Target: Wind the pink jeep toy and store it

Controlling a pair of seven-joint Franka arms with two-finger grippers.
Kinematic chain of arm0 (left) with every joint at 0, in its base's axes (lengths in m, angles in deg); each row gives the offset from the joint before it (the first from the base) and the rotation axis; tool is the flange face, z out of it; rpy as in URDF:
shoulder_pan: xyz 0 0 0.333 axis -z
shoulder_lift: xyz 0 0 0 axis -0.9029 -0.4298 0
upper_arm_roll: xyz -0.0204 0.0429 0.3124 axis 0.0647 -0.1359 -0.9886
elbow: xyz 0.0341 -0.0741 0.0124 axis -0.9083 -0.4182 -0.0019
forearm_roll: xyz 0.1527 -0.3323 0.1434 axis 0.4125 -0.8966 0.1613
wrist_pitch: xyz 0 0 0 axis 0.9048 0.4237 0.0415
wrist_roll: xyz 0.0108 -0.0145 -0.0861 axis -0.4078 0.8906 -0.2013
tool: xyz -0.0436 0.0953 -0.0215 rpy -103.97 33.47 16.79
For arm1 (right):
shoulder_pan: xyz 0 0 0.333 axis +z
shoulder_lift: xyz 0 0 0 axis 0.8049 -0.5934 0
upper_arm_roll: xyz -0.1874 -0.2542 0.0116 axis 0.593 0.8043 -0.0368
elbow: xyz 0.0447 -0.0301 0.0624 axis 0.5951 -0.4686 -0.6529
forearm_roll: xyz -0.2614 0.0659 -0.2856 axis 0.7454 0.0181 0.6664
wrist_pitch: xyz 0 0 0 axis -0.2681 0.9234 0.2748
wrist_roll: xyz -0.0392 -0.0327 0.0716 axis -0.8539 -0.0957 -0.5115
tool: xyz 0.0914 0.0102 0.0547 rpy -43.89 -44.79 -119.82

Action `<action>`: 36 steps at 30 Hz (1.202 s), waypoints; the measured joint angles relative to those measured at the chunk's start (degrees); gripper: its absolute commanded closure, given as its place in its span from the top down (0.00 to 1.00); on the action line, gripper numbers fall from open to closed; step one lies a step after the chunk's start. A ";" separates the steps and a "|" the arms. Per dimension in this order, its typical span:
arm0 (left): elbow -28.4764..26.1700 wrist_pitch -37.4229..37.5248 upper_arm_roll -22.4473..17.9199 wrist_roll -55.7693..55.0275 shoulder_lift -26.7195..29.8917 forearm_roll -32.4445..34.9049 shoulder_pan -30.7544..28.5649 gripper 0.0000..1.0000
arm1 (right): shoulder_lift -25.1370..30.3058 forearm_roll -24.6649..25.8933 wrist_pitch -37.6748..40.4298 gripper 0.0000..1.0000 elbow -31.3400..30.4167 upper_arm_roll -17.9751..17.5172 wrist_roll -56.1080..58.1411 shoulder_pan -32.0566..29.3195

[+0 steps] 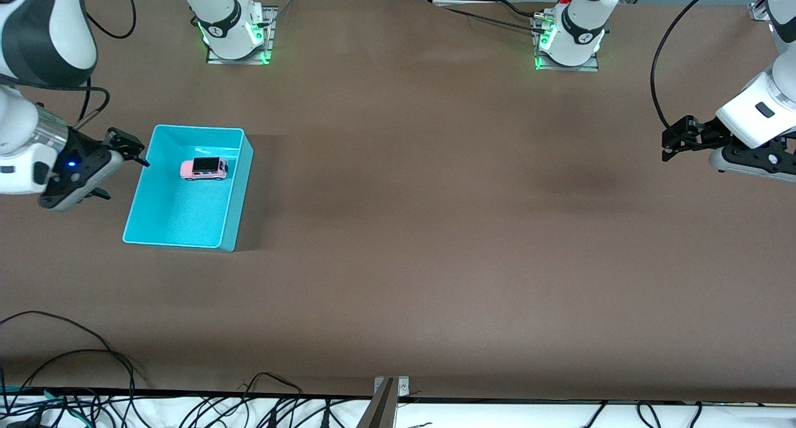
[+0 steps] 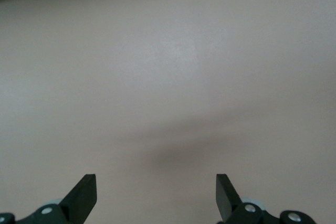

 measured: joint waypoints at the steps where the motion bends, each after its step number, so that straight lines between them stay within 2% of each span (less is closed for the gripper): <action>1: 0.01 0.00 0.00 0.00 -0.02 0.00 0.00 1.00 | 0.00 0.00 0.56 1.00 0.58 0.02 -2.80 0.00; 8: 0.08 0.00 0.00 0.00 -0.15 0.00 0.00 1.00 | -0.01 0.84 6.22 1.00 4.85 0.35 -20.72 -0.05; 14: 0.12 0.00 0.00 0.00 -0.22 0.00 0.00 1.00 | 0.07 2.59 12.86 1.00 10.68 0.61 -31.20 -0.16; 20: 0.13 0.00 0.00 0.00 -0.24 0.00 0.00 1.00 | 0.16 5.70 16.53 1.00 13.85 0.73 -34.29 -0.28; 27: 0.14 0.00 0.00 0.00 -0.26 0.00 0.00 1.00 | 0.99 6.09 17.21 1.00 14.51 2.14 -34.72 -0.45; 36: 0.15 0.00 0.00 0.00 -0.30 0.00 -0.02 1.00 | 7.09 6.09 18.94 1.00 9.98 2.40 -34.90 -0.51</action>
